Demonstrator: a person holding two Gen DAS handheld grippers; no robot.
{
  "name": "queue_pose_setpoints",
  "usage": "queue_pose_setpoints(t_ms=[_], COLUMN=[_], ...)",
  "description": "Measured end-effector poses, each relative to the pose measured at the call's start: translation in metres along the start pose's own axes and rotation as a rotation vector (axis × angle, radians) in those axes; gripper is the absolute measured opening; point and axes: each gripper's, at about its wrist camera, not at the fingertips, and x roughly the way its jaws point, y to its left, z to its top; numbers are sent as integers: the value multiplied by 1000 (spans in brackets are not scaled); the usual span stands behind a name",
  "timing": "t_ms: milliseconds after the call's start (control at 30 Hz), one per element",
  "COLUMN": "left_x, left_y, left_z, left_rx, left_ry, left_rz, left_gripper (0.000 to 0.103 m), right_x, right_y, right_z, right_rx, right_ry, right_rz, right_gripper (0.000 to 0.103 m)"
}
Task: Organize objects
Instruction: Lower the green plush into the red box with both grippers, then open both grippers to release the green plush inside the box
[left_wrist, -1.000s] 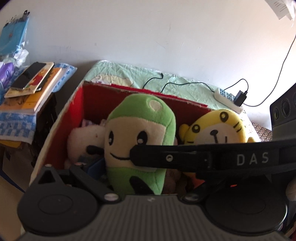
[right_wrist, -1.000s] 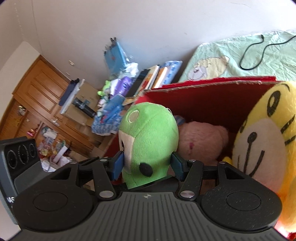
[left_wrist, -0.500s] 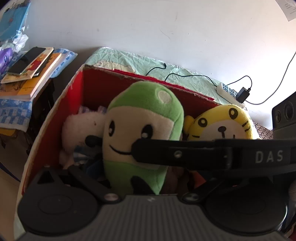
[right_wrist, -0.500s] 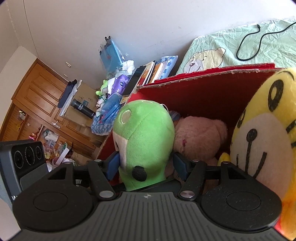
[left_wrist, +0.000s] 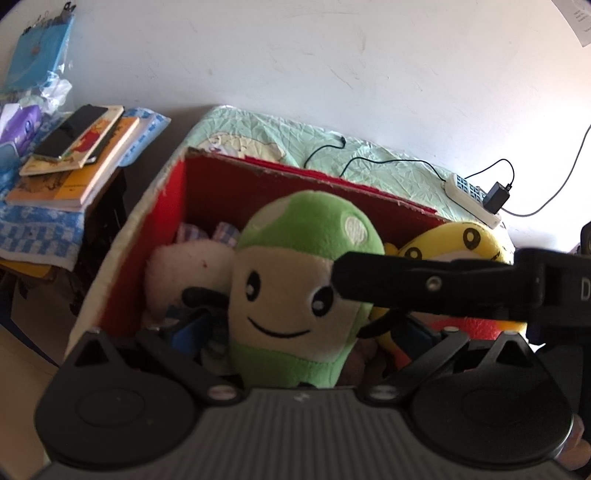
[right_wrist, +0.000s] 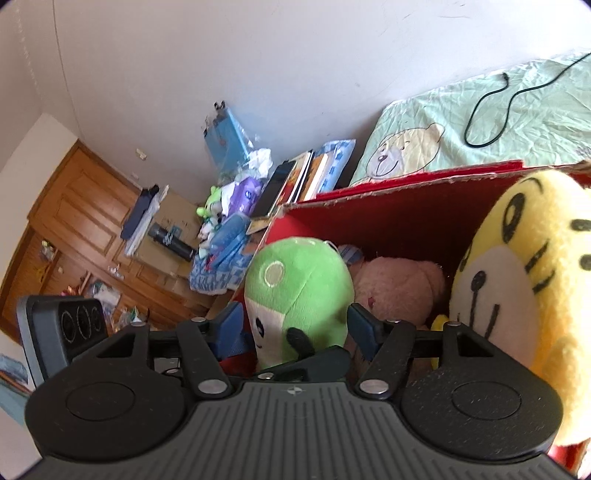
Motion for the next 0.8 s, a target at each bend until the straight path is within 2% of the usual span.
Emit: queue_pose_setpoints(t_ms=[333, 567, 800], left_x=[-31, -57, -79], left_y=[1, 1, -5], left_z=[7, 8, -6], left_rx=[22, 58, 122], left_ry=[-15, -43, -64], left_rz=[25, 22, 48], left_gripper=[102, 102, 102], right_x=[-20, -33, -44], right_y=[15, 26, 36], right_z=[-3, -20, -39], right_rx=[60, 77, 104], right_ry=[-63, -127, -175], right_rz=[-27, -57, -59], right_gripper=[65, 65, 65])
